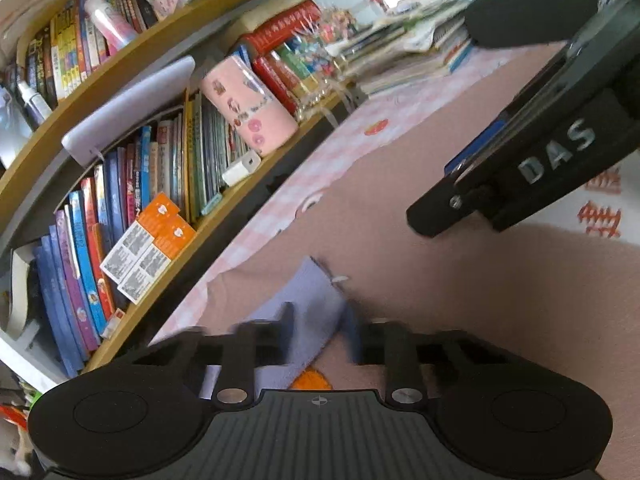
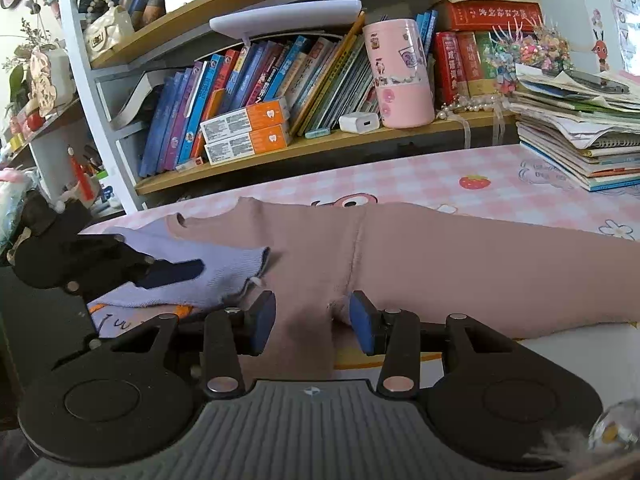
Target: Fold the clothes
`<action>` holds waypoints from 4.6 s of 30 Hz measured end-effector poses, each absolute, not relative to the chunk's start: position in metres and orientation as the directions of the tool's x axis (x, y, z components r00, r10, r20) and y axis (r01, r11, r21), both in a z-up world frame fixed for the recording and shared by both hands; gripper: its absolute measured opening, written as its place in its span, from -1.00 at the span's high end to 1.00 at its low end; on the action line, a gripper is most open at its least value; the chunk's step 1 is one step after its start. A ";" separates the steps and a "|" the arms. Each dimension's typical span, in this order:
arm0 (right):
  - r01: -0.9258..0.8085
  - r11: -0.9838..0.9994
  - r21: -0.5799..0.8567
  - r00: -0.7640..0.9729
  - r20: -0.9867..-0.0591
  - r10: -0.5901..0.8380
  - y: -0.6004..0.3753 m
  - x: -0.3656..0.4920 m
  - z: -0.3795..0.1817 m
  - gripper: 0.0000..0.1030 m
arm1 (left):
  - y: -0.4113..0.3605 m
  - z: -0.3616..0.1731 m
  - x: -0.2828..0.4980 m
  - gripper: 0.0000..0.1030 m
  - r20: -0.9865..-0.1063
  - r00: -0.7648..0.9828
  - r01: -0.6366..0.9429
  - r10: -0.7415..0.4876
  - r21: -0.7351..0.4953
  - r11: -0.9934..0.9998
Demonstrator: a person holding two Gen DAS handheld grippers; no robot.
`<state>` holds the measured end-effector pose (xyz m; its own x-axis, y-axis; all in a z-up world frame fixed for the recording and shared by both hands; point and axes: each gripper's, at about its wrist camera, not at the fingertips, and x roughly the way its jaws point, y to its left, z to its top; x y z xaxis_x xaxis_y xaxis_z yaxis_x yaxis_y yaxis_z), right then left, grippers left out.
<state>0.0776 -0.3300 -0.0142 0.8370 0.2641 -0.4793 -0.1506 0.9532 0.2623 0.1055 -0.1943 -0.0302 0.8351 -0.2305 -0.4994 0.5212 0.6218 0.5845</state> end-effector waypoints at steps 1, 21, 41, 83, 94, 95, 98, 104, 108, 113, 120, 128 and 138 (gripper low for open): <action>-0.150 0.953 0.263 0.836 -0.481 0.264 -0.330 0.078 -0.015 0.23 | -0.194 -0.032 0.108 0.88 -0.503 0.835 0.519 -0.222 0.587 0.622; -0.142 0.963 0.230 0.813 -0.528 0.246 -0.323 0.084 -0.018 0.27 | 0.197 0.075 0.088 0.89 -0.305 0.840 -0.348 0.448 0.331 0.877; -0.111 0.983 0.147 0.767 -0.617 0.179 -0.304 0.056 -0.013 0.28 | 0.131 0.014 0.030 -0.07 -0.461 0.862 0.167 -0.213 -0.139 0.976; -0.104 0.991 0.081 0.767 -0.628 0.131 -0.343 0.039 0.001 0.57 | 0.100 -0.001 0.033 0.30 -0.582 0.774 0.146 -0.250 -0.221 0.964; -0.120 0.988 0.097 0.769 -0.621 0.154 -0.340 -0.046 0.004 0.45 | 0.088 -0.008 -0.026 -0.02 -0.553 0.761 0.173 -0.339 -0.331 0.928; -0.117 0.988 0.100 0.768 -0.622 0.154 -0.341 -0.049 0.003 0.45 | 0.087 -0.008 -0.026 -0.02 -0.553 0.759 0.176 -0.344 -0.334 0.926; -0.106 0.988 0.114 0.763 -0.628 0.154 -0.343 -0.055 -0.002 0.45 | 0.082 -0.010 -0.027 -0.02 -0.558 0.759 0.174 -0.335 -0.322 0.931; -0.107 0.985 0.135 0.760 -0.627 0.169 -0.341 -0.060 -0.006 0.44 | 0.084 -0.012 -0.023 0.09 -0.559 0.757 0.175 -0.338 -0.325 0.929; -0.127 0.985 0.119 0.759 -0.628 0.174 -0.334 -0.061 -0.005 0.72 | 0.086 -0.013 -0.021 0.85 -0.558 0.755 0.176 -0.343 -0.331 0.927; -0.147 0.978 0.149 0.762 -0.613 0.208 -0.329 -0.056 -0.004 0.80 | 0.090 -0.014 -0.018 0.90 -0.558 0.754 0.177 -0.346 -0.334 0.926; -0.162 0.980 0.114 0.764 -0.614 0.198 -0.315 -0.054 -0.004 0.81 | 0.093 -0.011 -0.022 0.90 -0.560 0.760 0.169 -0.331 -0.323 0.931; -0.143 0.972 0.186 0.773 -0.592 0.227 -0.333 -0.056 0.001 0.48 | 0.100 -0.008 -0.029 0.35 -0.551 0.765 0.158 -0.335 -0.345 0.925; -0.142 0.978 0.152 0.756 -0.622 0.206 -0.327 -0.048 -0.004 0.78 | 0.093 -0.014 -0.024 0.91 -0.555 0.744 0.167 -0.372 -0.385 0.908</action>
